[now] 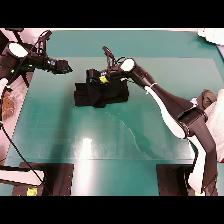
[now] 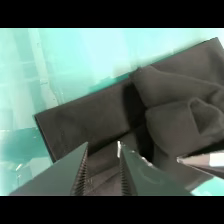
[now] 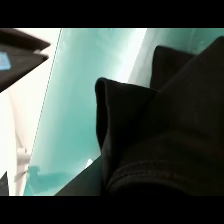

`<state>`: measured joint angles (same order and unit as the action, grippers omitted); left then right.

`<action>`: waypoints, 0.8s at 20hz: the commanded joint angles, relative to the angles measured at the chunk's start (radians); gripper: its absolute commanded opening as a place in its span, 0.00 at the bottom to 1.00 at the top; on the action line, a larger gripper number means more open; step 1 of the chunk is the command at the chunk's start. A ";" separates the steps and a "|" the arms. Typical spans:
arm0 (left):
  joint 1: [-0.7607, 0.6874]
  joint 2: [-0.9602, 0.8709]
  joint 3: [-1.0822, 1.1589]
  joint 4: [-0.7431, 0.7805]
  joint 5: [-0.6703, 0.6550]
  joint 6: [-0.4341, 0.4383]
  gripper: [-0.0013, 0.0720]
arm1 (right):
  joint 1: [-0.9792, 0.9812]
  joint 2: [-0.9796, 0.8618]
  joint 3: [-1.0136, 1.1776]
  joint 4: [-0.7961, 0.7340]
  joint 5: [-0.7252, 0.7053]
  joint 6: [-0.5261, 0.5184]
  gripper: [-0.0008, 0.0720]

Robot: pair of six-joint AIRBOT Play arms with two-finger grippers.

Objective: Fold the shirts.

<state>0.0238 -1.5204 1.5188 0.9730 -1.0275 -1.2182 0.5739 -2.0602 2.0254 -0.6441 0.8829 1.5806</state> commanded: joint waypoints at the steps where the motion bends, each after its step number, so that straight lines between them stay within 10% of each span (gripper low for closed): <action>1: 0.000 0.001 0.001 -0.001 -0.005 -0.005 0.36 | 0.005 -0.008 0.000 0.006 -0.019 0.009 0.04; 2: 0.000 0.001 0.001 -0.003 -0.005 -0.005 0.35 | 0.005 -0.014 0.001 0.039 -0.019 0.007 0.08; 4: 0.000 0.001 0.001 -0.006 -0.007 -0.005 0.35 | 0.005 -0.027 0.001 0.117 -0.020 -0.019 0.52; 8: 0.000 0.001 0.001 -0.007 -0.014 -0.005 0.35 | 0.005 -0.049 0.001 0.306 -0.023 -0.114 0.58; 11: 0.000 0.001 0.001 -0.007 -0.017 -0.005 0.35 | -0.006 -0.047 0.001 0.394 -0.006 -0.168 0.81; 16: 0.000 0.001 0.001 0.005 -0.024 -0.005 0.35 | -0.135 0.050 0.000 0.183 0.110 -0.130 0.93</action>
<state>0.0238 -1.5204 1.5188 0.9680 -1.0451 -1.2240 0.5041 -2.0598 2.0254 -0.3439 0.9249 1.4315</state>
